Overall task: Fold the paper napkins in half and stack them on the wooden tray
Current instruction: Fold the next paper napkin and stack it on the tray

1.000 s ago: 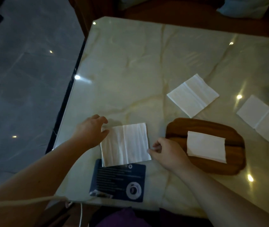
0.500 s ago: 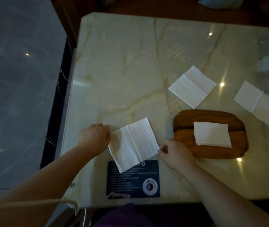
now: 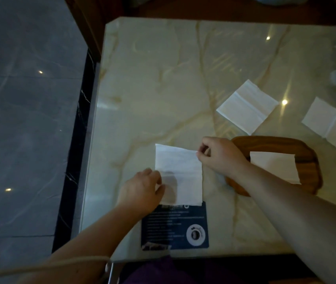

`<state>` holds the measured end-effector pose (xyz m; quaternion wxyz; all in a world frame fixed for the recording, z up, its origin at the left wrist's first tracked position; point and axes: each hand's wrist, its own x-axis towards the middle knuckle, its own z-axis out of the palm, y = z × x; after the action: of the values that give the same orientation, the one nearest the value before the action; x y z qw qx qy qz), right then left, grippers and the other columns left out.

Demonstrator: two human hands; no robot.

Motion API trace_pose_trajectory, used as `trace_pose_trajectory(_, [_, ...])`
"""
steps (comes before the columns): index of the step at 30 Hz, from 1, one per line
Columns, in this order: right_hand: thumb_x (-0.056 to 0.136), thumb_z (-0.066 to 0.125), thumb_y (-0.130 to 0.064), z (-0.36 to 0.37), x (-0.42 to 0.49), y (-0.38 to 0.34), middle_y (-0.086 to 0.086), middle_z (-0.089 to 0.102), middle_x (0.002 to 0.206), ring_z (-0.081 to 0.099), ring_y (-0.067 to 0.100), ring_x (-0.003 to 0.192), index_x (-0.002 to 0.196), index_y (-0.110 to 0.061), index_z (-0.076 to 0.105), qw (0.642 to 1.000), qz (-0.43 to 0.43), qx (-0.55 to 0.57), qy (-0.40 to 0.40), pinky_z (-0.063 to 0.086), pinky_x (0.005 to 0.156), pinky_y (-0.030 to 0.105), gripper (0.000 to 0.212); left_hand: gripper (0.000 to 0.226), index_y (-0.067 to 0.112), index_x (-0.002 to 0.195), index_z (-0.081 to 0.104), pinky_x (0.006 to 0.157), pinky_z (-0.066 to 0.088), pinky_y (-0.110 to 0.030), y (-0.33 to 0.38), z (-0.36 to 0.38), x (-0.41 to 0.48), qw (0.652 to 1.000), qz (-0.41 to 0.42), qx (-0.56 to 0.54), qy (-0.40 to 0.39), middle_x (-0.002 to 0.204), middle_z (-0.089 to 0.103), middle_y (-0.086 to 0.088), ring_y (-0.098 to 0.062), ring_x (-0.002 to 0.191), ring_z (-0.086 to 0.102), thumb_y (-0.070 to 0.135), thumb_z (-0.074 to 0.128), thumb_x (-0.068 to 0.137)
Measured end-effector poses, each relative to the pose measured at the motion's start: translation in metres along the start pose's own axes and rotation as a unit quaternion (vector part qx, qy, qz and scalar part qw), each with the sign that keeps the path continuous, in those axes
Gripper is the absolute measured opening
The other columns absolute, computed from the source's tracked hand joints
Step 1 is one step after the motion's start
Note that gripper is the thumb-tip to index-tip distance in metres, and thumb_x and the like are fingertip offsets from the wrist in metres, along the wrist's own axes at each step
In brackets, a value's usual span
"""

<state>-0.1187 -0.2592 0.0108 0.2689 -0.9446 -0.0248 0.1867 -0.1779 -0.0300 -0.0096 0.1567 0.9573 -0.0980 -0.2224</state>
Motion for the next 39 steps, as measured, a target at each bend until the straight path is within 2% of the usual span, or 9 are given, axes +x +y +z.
trace_pose_trajectory(4, [0.085, 0.062, -0.026, -0.001, -0.007, 0.002, -0.003, 0.064, 0.079, 0.058, 0.012, 0.068, 0.079, -0.018, 0.061, 0.998, -0.058, -0.007, -0.025, 0.045, 0.059, 0.030, 0.010, 0.044, 0.016, 0.116, 0.055, 0.086, 0.053, -0.044, -0.002, -0.008, 0.027, 0.984, 0.064, -0.040, 0.162, 0.115, 0.056, -0.008, -0.027, 0.106, 0.054, 0.028, 0.071, 0.078])
trace_pose_trajectory(7, [0.086, 0.061, -0.027, -0.001, -0.014, 0.005, -0.005, 0.062, 0.079, 0.058, 0.010, 0.066, 0.080, -0.018, 0.062, 0.995, -0.092, -0.001, -0.034, 0.047, 0.060, 0.031, 0.011, 0.073, 0.020, 0.137, 0.035, 0.106, 0.036, -0.044, -0.001, -0.019, 0.050, 0.988, 0.076, 0.042, 0.126, 0.140, 0.043, -0.008, -0.029, 0.130, 0.037, 0.034, 0.072, 0.077])
trace_pose_trajectory(9, [0.086, 0.061, -0.026, -0.003, -0.019, 0.007, -0.006, 0.061, 0.078, 0.058, 0.010, 0.065, 0.079, -0.018, 0.061, 0.994, -0.102, 0.003, -0.032, 0.049, 0.059, 0.033, 0.011, 0.053, 0.022, 0.127, 0.051, 0.101, 0.039, -0.043, -0.003, -0.024, 0.059, 0.982, 0.117, 0.098, 0.114, 0.132, 0.054, -0.007, -0.028, 0.123, 0.046, 0.032, 0.070, 0.078])
trace_pose_trajectory(12, [0.086, 0.062, -0.024, -0.006, -0.029, 0.011, -0.007, 0.059, 0.079, 0.058, 0.009, 0.065, 0.080, -0.018, 0.061, 0.993, -0.116, 0.005, -0.032, 0.048, 0.058, 0.032, 0.009, 0.006, 0.018, 0.084, 0.069, 0.080, 0.047, -0.040, -0.008, -0.027, 0.055, 0.966, 0.182, 0.138, 0.119, 0.091, 0.069, -0.003, -0.027, 0.088, 0.061, 0.020, 0.064, 0.081])
trace_pose_trajectory(15, [0.087, 0.060, -0.026, -0.004, -0.045, 0.016, -0.009, 0.057, 0.080, 0.058, 0.009, 0.063, 0.080, -0.019, 0.060, 0.990, -0.136, -0.008, -0.036, 0.046, 0.055, 0.027, 0.009, 0.008, 0.016, 0.074, 0.066, 0.065, 0.047, -0.039, -0.011, -0.024, 0.036, 0.953, 0.233, 0.151, 0.118, 0.075, 0.064, -0.002, -0.026, 0.070, 0.058, 0.017, 0.060, 0.080])
trace_pose_trajectory(20, [0.088, 0.054, -0.032, 0.016, -0.070, 0.015, -0.010, 0.059, 0.080, 0.052, 0.006, 0.062, 0.082, -0.023, 0.060, 0.982, -0.154, -0.075, -0.081, 0.038, 0.051, 0.021, 0.012, 0.006, 0.016, 0.075, 0.065, 0.062, 0.048, -0.039, -0.016, -0.012, 0.006, 0.958, 0.251, 0.123, 0.072, 0.076, 0.063, -0.002, -0.025, 0.068, 0.057, 0.021, 0.061, 0.073])
trace_pose_trajectory(27, [0.085, 0.052, -0.053, 0.029, -0.072, 0.013, -0.010, 0.062, 0.088, 0.055, 0.006, 0.073, 0.089, -0.028, 0.058, 0.981, -0.103, -0.089, -0.136, 0.043, 0.056, 0.022, 0.026, 0.032, 0.022, 0.088, 0.067, 0.062, 0.051, -0.035, -0.017, -0.014, 0.005, 0.962, 0.255, 0.095, 0.003, 0.081, 0.068, 0.002, -0.020, 0.070, 0.061, 0.051, 0.055, 0.082])
trace_pose_trajectory(32, [0.088, 0.054, -0.045, 0.034, -0.046, 0.014, -0.009, 0.058, 0.086, 0.053, 0.010, 0.075, 0.089, -0.026, 0.055, 0.997, -0.024, -0.042, -0.052, 0.047, 0.061, 0.029, 0.019, 0.029, 0.020, 0.105, 0.062, 0.073, 0.052, -0.036, -0.014, -0.015, 0.033, 0.983, 0.161, 0.086, 0.012, 0.101, 0.066, -0.002, -0.023, 0.089, 0.062, 0.042, 0.050, 0.088])
trace_pose_trajectory(39, [0.089, 0.053, -0.034, 0.047, -0.028, 0.007, -0.006, 0.051, 0.095, 0.053, 0.015, 0.086, 0.093, -0.023, 0.055, 0.992, 0.007, -0.097, -0.083, 0.051, 0.073, 0.037, 0.012, 0.032, 0.024, 0.117, 0.055, 0.087, 0.047, -0.034, -0.005, -0.006, 0.045, 0.985, 0.122, 0.120, -0.019, 0.113, 0.054, 0.000, -0.020, 0.105, 0.052, 0.039, 0.055, 0.089])
